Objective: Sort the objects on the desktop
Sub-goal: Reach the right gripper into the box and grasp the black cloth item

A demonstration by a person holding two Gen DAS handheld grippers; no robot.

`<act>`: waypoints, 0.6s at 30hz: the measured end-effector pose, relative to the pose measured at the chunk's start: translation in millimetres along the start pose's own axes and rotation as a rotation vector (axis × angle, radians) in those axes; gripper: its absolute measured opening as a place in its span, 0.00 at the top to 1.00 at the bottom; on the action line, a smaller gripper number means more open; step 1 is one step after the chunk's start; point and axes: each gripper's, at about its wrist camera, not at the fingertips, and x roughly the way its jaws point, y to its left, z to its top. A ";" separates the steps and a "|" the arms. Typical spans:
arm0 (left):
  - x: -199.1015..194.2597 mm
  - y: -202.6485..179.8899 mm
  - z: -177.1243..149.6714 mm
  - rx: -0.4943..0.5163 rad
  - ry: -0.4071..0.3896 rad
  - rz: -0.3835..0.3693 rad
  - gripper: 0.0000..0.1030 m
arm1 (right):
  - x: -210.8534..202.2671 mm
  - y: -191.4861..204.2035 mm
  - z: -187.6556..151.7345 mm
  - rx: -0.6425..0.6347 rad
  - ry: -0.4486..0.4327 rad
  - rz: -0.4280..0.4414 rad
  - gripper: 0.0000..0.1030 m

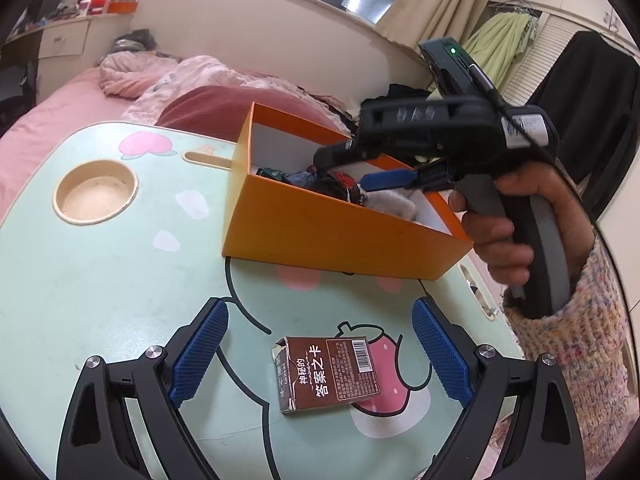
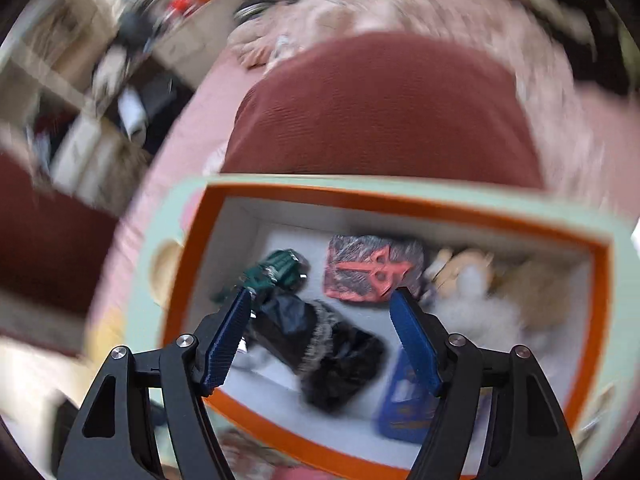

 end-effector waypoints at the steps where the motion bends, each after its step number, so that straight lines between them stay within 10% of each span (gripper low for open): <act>1: 0.1 -0.1 0.1 0.000 0.000 0.000 0.10 | -0.3 6.9 -1.5 -0.045 -0.004 -0.041 0.30; 11: 0.3 3.8 2.0 -0.017 0.000 -0.006 0.10 | 8.7 25.7 -23.6 -0.217 0.044 -0.045 0.76; 18: 0.7 6.5 2.3 -0.027 -0.001 -0.007 0.10 | -93.0 17.8 -49.5 -0.156 -0.329 0.061 0.78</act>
